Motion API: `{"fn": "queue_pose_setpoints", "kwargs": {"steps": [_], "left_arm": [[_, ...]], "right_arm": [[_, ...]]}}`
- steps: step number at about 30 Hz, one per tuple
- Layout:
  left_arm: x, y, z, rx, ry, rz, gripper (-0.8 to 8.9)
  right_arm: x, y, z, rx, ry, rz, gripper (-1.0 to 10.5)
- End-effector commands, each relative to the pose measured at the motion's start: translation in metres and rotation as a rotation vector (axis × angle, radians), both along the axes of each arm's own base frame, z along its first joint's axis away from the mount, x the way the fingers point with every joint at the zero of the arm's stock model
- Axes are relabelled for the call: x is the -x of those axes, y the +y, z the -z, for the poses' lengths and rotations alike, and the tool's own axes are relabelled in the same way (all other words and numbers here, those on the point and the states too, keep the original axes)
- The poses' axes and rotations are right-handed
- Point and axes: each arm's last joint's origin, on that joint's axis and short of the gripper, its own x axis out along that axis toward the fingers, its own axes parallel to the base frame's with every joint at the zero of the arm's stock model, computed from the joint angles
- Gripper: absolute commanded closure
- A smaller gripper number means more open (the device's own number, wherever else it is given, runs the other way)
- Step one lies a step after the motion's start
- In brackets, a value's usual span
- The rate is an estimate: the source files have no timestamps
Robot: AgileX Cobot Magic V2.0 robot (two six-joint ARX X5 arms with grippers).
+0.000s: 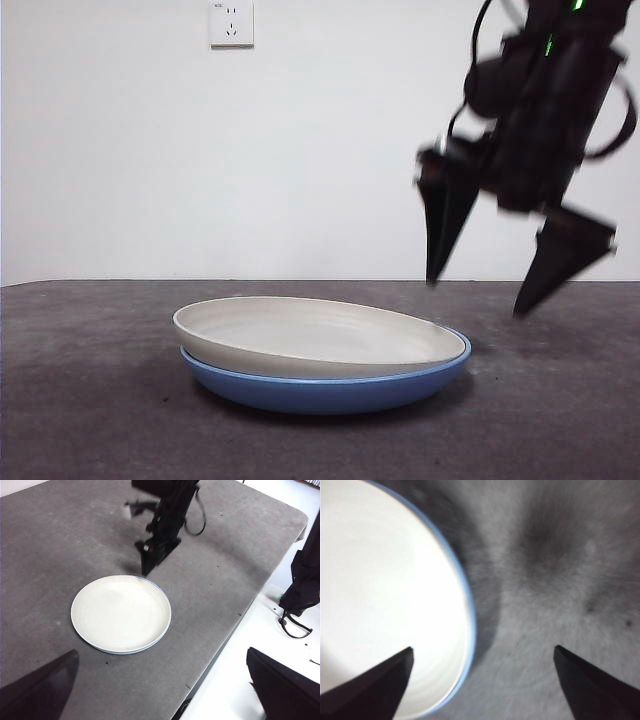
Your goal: Pick up the white plate, put it on the blue plate, put it on desk
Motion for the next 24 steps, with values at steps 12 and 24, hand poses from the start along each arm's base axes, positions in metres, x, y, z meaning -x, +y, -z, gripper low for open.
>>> {"fn": "queue_pose_setpoints", "kwargs": {"steps": [12,24], "left_arm": [[0.000,0.000,-0.003,0.008,-0.005,0.003,1.87],[0.000,-0.001,-0.003,0.010,-0.007,0.003,1.87]], "right_arm": [[0.120,-0.040,-0.142,-0.079,-0.395,-0.023,3.6],[0.246,-0.088,-0.180,-0.172,-0.651,-0.030,3.7]]}}
